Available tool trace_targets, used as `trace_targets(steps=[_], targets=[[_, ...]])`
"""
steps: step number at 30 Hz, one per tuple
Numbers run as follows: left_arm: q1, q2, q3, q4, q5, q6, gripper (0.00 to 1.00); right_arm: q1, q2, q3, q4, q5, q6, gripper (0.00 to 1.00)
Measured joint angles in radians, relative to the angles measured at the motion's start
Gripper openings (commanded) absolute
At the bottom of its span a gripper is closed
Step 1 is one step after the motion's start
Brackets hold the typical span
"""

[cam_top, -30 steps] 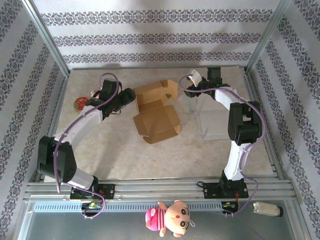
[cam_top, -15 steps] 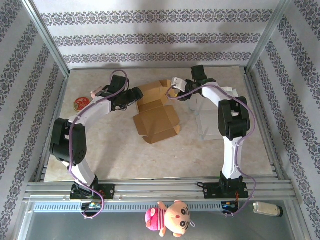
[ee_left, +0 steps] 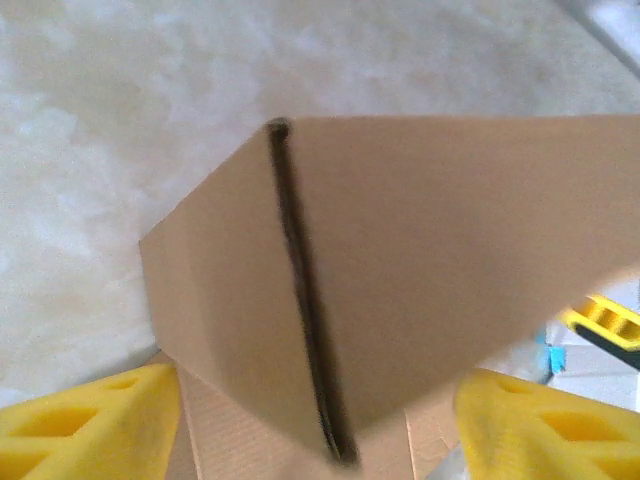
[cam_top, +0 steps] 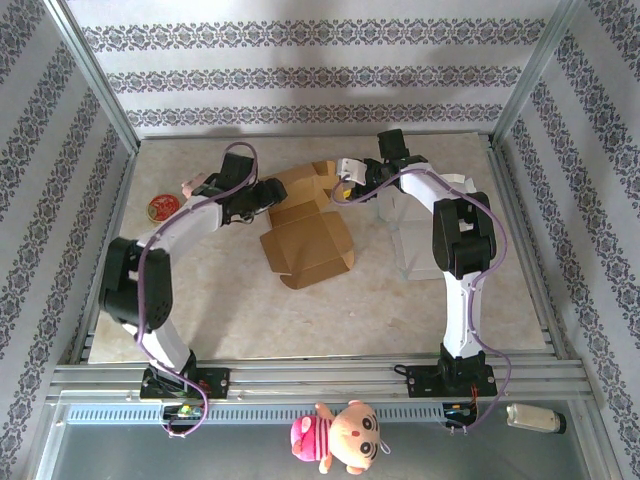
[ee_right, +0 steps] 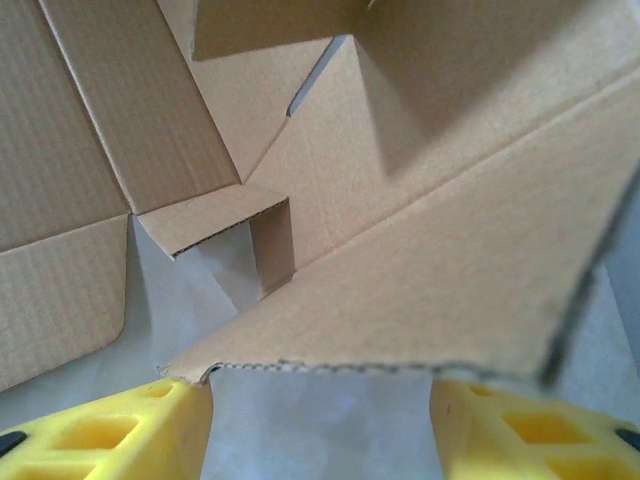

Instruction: Fold the paper box

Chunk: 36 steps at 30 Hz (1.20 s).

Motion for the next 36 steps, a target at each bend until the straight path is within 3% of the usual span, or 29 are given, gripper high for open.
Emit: trace_targets(steps=[4,7,15,19,28,36], targets=[[0.001,-0.183,-0.074,0.036,-0.055,-0.013,0.86,-0.019,-0.018,-0.03,0.006,-0.046,-0.043,0.62],[0.019,-0.221,-0.033,0.032,-0.094,-0.024,0.87,-0.044,-0.019,-0.03,0.013,-0.08,-0.056,0.63],[0.098,0.05,0.149,-0.016,-0.02,-0.032,0.93,-0.069,0.043,0.087,0.021,-0.082,-0.08,0.64],[0.098,0.121,0.152,-0.034,0.034,-0.044,0.87,-0.053,0.093,0.14,0.021,-0.08,-0.088,0.64],[0.098,0.127,0.152,-0.039,0.099,-0.058,0.71,-0.005,0.137,0.175,0.001,-0.117,-0.103,0.59],[0.098,0.147,0.156,-0.016,0.139,-0.053,0.65,0.021,0.157,0.239,-0.061,-0.19,-0.093,0.59]])
